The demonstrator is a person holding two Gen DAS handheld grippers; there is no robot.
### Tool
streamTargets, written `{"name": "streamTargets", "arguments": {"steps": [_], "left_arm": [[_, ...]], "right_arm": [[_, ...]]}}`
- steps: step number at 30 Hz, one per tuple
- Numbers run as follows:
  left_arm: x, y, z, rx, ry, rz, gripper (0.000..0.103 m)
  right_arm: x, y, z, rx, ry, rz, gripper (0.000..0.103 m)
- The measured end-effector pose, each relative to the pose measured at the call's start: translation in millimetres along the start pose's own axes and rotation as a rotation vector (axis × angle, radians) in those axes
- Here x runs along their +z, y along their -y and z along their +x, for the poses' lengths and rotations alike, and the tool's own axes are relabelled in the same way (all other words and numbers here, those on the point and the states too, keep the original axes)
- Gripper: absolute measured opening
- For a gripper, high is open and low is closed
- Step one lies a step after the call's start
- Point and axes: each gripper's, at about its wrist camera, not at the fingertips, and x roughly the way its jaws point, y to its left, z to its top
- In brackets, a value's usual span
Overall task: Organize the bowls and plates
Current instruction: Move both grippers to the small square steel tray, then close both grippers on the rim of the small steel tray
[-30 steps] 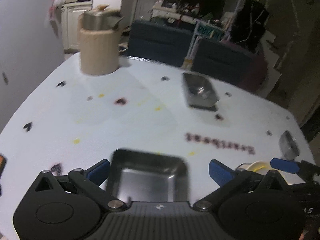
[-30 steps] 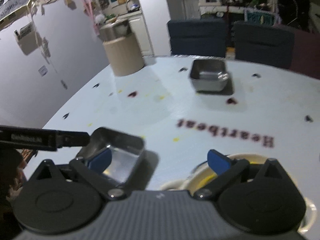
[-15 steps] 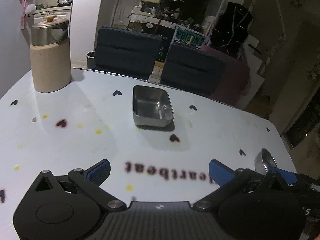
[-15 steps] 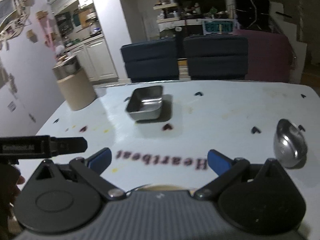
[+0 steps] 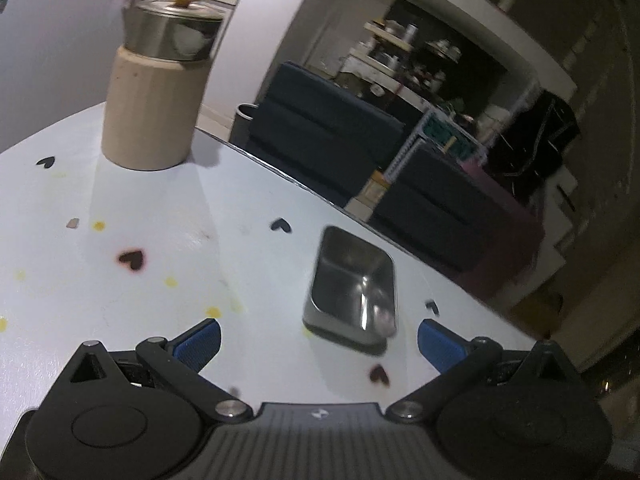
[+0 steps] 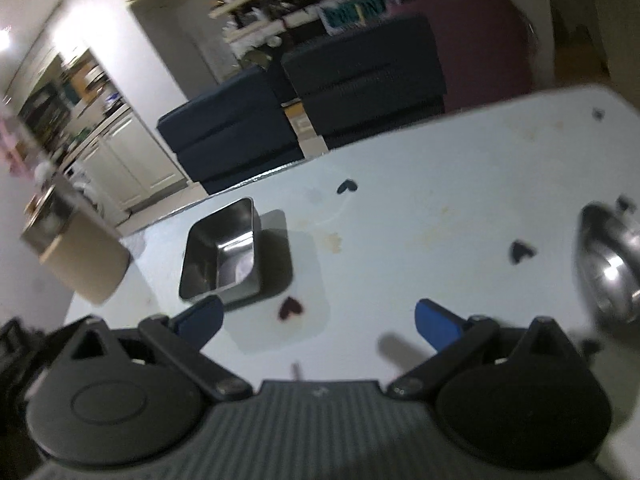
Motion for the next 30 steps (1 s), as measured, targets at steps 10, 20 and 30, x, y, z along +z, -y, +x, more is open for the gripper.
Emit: {"name": "streamTargets", "arguments": {"steps": [10, 20, 30], "left_arm": [[24.4, -27.9, 8.7, -0.028, 0.003, -0.1, 0.103], [34.2, -34.5, 1.5, -0.047, 0.023, -0.107, 0.103], [29.0, -22.9, 10.3, -0.013, -0.027, 0.004, 0.103]], "right_arm": [[1.6, -45.2, 91.0, 0.037, -0.1, 0.198, 0.099], [-6.3, -87.7, 141.0, -0.015, -0.118, 0.179, 0.085], [-6.6, -89.3, 130.2, -0.1, -0.117, 0.028, 0.044]]}}
